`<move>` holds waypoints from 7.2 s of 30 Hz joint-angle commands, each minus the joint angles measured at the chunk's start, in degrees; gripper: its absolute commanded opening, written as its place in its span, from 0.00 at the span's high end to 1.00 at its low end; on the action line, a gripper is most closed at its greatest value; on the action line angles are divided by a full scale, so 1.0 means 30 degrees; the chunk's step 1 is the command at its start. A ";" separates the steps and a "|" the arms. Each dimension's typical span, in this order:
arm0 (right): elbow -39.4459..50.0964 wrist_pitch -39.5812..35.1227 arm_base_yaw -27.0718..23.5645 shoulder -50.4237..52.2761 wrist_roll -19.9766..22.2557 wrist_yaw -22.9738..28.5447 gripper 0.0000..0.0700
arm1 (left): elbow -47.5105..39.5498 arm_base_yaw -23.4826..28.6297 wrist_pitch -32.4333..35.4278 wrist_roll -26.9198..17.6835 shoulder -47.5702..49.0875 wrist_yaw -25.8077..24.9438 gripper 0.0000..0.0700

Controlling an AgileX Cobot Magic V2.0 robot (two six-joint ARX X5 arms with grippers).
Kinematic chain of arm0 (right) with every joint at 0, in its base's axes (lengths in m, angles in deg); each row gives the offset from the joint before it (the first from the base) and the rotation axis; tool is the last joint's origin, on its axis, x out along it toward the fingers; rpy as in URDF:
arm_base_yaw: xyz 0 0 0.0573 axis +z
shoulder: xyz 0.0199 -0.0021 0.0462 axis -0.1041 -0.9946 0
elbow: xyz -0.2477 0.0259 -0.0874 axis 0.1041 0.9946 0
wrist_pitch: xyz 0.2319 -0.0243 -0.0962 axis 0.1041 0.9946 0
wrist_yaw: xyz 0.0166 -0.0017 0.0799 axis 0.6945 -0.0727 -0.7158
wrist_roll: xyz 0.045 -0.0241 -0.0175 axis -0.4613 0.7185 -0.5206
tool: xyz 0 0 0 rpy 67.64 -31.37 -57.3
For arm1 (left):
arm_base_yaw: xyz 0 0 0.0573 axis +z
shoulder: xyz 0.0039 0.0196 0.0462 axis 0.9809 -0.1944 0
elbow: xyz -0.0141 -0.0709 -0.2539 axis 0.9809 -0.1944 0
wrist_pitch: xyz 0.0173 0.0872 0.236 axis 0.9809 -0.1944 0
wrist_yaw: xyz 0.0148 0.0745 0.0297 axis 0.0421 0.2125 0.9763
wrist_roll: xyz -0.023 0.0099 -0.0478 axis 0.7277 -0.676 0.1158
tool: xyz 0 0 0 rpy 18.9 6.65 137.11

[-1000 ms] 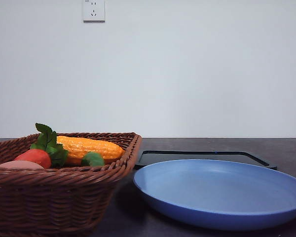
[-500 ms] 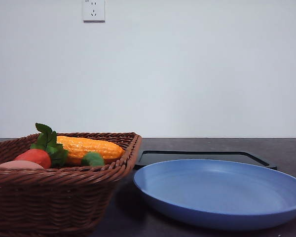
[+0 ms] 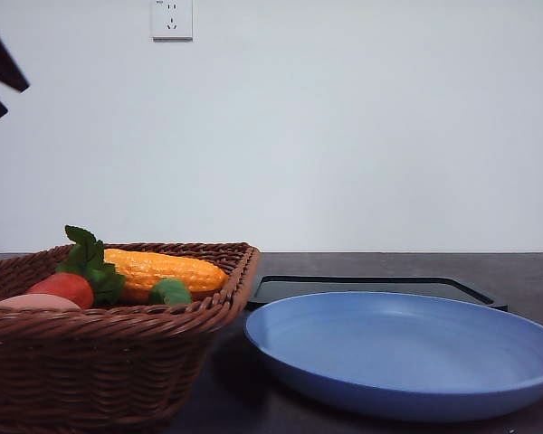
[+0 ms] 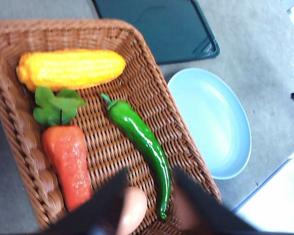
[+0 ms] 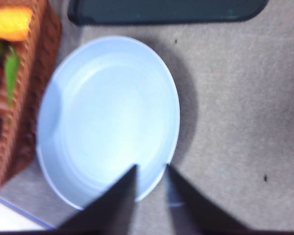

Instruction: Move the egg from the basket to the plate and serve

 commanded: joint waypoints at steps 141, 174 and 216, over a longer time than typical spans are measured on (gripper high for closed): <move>-0.3548 -0.1651 0.5120 -0.5922 -0.1588 -0.2815 1.00 | 1.3121 -1.4323 -0.4044 -0.5181 -1.4197 0.6040 0.67; -0.3548 -0.0094 0.3957 -0.6003 -0.1418 -0.2934 1.00 | 1.3245 -1.3512 -0.4110 -0.5138 -1.2749 0.6040 0.39; -1.9096 0.0451 -0.1401 -2.4494 0.0626 -0.1097 1.00 | 1.3245 -1.0105 -0.7041 -0.4648 -0.3387 0.7424 0.39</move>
